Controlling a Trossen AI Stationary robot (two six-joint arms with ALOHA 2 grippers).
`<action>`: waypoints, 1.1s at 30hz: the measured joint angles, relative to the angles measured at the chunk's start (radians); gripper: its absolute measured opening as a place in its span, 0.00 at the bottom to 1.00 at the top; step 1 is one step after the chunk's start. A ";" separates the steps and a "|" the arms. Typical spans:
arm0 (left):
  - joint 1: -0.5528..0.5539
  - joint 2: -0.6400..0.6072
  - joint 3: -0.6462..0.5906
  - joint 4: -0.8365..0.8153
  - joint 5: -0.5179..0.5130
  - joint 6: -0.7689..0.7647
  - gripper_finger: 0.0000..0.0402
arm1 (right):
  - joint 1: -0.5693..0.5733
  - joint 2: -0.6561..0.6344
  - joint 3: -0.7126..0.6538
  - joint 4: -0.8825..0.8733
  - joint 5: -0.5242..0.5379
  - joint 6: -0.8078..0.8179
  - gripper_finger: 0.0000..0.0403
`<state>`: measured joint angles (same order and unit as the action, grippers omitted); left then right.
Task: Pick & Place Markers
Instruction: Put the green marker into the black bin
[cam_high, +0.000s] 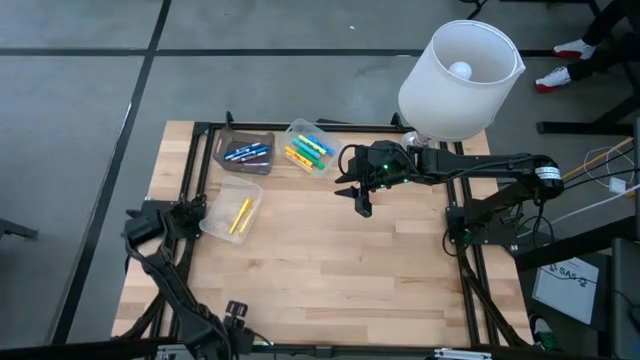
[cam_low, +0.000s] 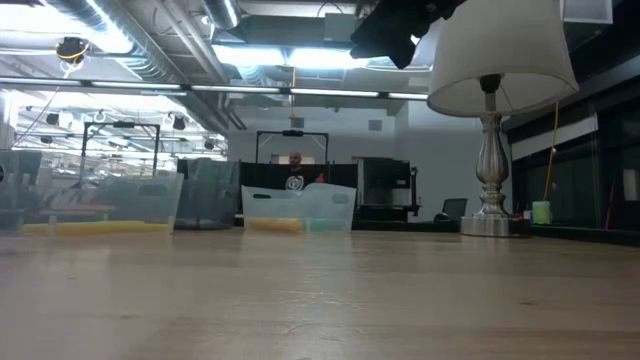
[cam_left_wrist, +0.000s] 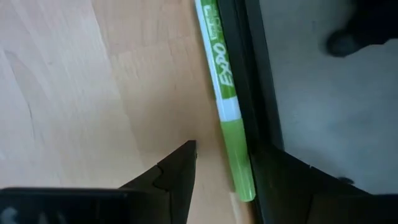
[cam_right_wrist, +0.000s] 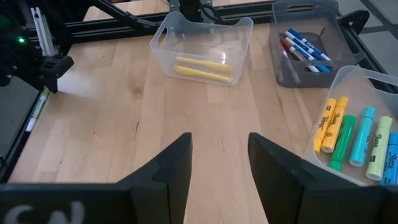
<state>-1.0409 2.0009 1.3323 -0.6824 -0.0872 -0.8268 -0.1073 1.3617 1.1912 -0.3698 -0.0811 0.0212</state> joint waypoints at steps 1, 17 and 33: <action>-0.001 0.010 0.010 -0.007 0.000 -0.002 0.39 | 0.000 0.000 0.000 0.000 0.000 0.000 0.39; 0.010 0.044 0.057 -0.415 -0.123 -0.245 0.39 | 0.000 0.000 0.000 -0.002 0.001 -0.002 0.39; 0.022 0.044 0.057 -0.361 -0.143 -0.073 0.32 | 0.000 0.000 0.000 -0.001 0.000 0.000 0.39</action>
<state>-1.0184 2.0449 1.3891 -1.0438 -0.2306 -0.8996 -0.1071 1.3617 1.1912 -0.3710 -0.0807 0.0216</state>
